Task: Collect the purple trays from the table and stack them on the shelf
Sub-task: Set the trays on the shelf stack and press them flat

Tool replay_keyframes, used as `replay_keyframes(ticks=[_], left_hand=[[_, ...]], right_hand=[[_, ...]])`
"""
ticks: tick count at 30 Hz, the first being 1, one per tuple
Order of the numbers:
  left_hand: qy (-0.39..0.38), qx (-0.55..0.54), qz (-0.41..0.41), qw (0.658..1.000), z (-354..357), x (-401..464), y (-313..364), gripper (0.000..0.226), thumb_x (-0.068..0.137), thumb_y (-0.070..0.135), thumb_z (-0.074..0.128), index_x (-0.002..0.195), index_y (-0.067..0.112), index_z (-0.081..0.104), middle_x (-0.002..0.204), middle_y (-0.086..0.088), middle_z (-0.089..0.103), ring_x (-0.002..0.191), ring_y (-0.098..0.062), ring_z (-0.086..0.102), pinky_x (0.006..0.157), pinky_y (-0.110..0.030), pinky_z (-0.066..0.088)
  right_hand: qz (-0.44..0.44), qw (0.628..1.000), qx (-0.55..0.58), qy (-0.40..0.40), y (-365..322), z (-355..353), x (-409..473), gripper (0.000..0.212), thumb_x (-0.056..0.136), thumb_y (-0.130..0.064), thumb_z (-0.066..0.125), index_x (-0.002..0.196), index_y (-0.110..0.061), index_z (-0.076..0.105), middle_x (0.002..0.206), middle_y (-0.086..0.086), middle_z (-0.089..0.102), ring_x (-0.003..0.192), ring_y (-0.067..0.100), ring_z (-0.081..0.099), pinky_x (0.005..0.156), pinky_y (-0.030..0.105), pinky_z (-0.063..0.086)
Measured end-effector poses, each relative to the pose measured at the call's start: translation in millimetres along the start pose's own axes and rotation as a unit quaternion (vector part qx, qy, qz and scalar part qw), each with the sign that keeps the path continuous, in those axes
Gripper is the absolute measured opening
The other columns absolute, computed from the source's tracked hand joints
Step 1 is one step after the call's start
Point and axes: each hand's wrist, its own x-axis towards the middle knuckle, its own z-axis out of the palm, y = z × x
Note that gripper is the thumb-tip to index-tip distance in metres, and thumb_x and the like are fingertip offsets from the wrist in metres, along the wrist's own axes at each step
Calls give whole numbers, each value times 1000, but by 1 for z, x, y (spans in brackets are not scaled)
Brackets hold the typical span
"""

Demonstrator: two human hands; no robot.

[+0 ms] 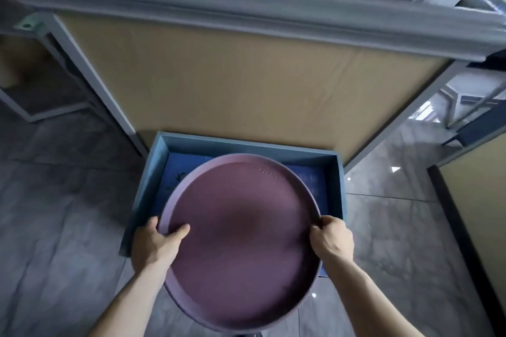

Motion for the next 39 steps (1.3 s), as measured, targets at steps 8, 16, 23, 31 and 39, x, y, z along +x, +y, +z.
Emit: replay_keyframes(ticks=[8,16,23,31,39], left_hand=[[28,63,22,997,18,19,4,80,73,45,82,139,8,54,135,-20,57,119,-43,59,92,-48,49],[36,104,35,993,25,27,0,67,71,48,82,122,8,63,115,-18,63,99,-42,65,70,-40,49],[41,127,52,990,26,25,1,60,72,51,80,115,11,66,110,-14,65,96,-39,66,70,-42,52],[61,88,71,992,30,33,4,28,78,25,81,102,15,72,105,-8,74,94,-34,69,74,-39,51],[76,92,69,990,41,29,8,54,76,35,82,123,15,64,118,-19,62,104,-41,62,77,-48,50]], right_hand=[[0,999,-43,9,0,24,23,16,89,-18,58,89,-14,73,97,17,75,79,34,54,73,32,42],[-1,998,-54,35,0,37,28,18,91,-20,61,90,-9,75,101,15,73,96,40,66,79,36,50],[14,996,-10,82,0,39,24,14,90,-22,66,91,-17,79,99,11,73,92,39,68,83,44,59],[32,995,-24,86,3,33,40,12,88,-23,69,95,-23,79,84,7,65,85,39,66,72,34,48],[55,995,27,80,13,37,51,10,85,-25,75,75,-25,75,69,-2,66,62,23,59,66,31,48]])
